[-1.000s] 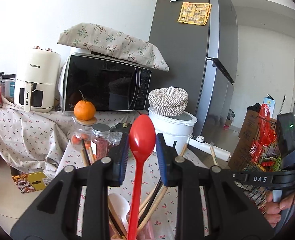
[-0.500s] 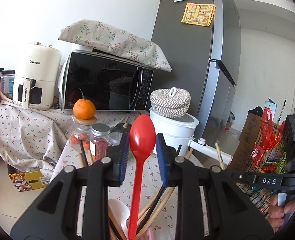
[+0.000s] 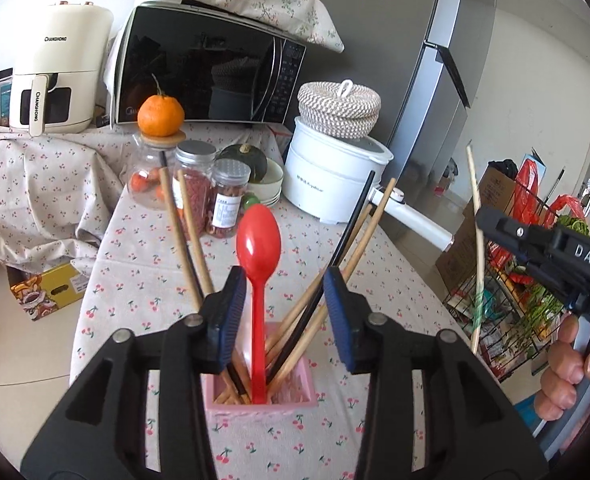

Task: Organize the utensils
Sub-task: 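Place the red spoon into the pink holder with the left tool while the right carries the wrapped chopsticks, then lower the wrapped chopsticks into the pink holder and open the right tool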

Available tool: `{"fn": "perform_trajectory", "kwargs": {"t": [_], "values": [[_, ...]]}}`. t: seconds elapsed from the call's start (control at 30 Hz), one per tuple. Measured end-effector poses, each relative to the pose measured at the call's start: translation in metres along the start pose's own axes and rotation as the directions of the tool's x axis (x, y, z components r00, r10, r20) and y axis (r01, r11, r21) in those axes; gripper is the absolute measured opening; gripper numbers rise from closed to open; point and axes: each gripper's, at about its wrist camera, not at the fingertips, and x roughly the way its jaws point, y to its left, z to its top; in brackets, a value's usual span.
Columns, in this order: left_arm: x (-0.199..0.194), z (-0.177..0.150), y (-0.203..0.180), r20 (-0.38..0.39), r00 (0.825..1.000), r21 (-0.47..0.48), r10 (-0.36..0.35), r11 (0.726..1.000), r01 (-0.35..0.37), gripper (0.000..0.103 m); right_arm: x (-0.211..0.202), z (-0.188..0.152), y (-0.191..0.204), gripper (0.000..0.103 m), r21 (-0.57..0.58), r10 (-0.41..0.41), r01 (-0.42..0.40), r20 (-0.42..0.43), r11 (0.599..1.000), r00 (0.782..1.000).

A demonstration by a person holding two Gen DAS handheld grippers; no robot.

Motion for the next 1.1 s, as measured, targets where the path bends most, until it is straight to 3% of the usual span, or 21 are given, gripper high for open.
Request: {"fn": "perform_trajectory", "kwargs": {"t": [0.2, 0.3, 0.43, 0.7, 0.87, 1.1], "values": [[-0.025, -0.004, 0.025, -0.100, 0.993, -0.058, 0.059, 0.996, -0.065, 0.064, -0.003, -0.007, 0.033, 0.010, 0.013, 0.001, -0.002, 0.070, 1.000, 0.998], [-0.035, -0.009, 0.041, -0.130, 0.989, -0.081, 0.070, 0.993, -0.081, 0.067, 0.002, -0.014, 0.055, 0.010, -0.008, -0.014, 0.015, 0.117, 1.000, 0.993], [-0.042, -0.013, 0.055, -0.162, 0.983, -0.083, 0.082, 0.992, -0.097, 0.068, 0.006, -0.025, 0.079, 0.010, -0.031, -0.017, 0.023, 0.195, 0.999, 0.981], [-0.048, -0.021, 0.076, -0.209, 0.975, -0.107, 0.069, 0.990, -0.093, 0.071, 0.023, -0.055, 0.106, 0.010, -0.056, -0.058, 0.082, 0.349, 0.995, 0.935], [-0.051, -0.021, 0.081, -0.210, 0.976, -0.114, 0.060, 0.990, -0.086, 0.071, 0.047, -0.070, 0.110, 0.010, -0.041, -0.130, 0.158, 0.388, 0.987, 0.913], [-0.049, -0.019, 0.087, -0.209, 0.977, -0.133, 0.052, 0.988, -0.081, 0.071, 0.059, -0.087, 0.115, 0.008, -0.047, -0.169, 0.208, 0.419, 0.977, 0.892]]}}
